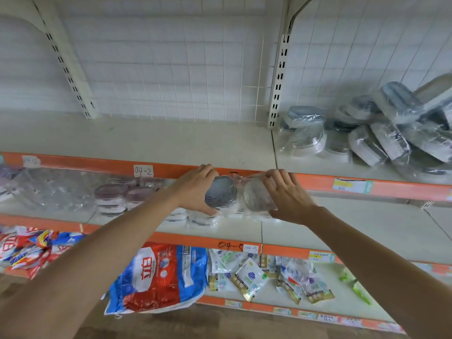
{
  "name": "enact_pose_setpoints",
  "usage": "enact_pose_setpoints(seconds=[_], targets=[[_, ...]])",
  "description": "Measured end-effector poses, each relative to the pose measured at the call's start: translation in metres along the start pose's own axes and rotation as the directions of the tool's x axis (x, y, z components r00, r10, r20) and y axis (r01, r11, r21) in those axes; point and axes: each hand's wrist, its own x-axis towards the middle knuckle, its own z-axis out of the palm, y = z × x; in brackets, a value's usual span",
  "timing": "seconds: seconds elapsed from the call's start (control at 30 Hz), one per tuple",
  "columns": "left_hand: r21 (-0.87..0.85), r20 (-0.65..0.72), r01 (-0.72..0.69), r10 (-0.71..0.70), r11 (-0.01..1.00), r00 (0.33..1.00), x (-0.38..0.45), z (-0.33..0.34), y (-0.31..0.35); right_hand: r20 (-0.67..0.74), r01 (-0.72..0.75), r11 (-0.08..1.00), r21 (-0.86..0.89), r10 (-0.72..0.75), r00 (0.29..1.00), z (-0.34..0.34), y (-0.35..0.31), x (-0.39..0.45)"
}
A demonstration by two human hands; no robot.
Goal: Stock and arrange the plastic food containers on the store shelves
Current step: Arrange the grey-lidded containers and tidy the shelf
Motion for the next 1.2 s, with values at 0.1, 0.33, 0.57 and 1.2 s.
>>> enact_pose_setpoints(seconds=[0.1,0.33,0.57,1.2], targets=[[-0.018,0.04,-0.055,0.056,0.998,0.998,-0.003,0.022,0.013,-0.035,-0.001,1.0,-0.027,0.0,0.999,0.012,-0.001,-0.013],[-0.116,0.174,-0.005,0.026,0.993,0.984,0.002,0.094,0.038,0.232,-0.041,0.997,0.066,0.025,0.972,0.082,-0.012,-0.053],[-0.191,0.34,0.121,-0.05,0.974,0.939,0.025,0.18,0.065,0.408,-0.224,0.943,0.245,0.109,0.906,0.171,-0.023,-0.068],[-0.311,0.193,0.252,-0.199,0.916,0.961,0.117,0.336,0.034,0.336,-0.278,0.891,0.357,0.156,0.929,0.344,0.008,-0.01]])
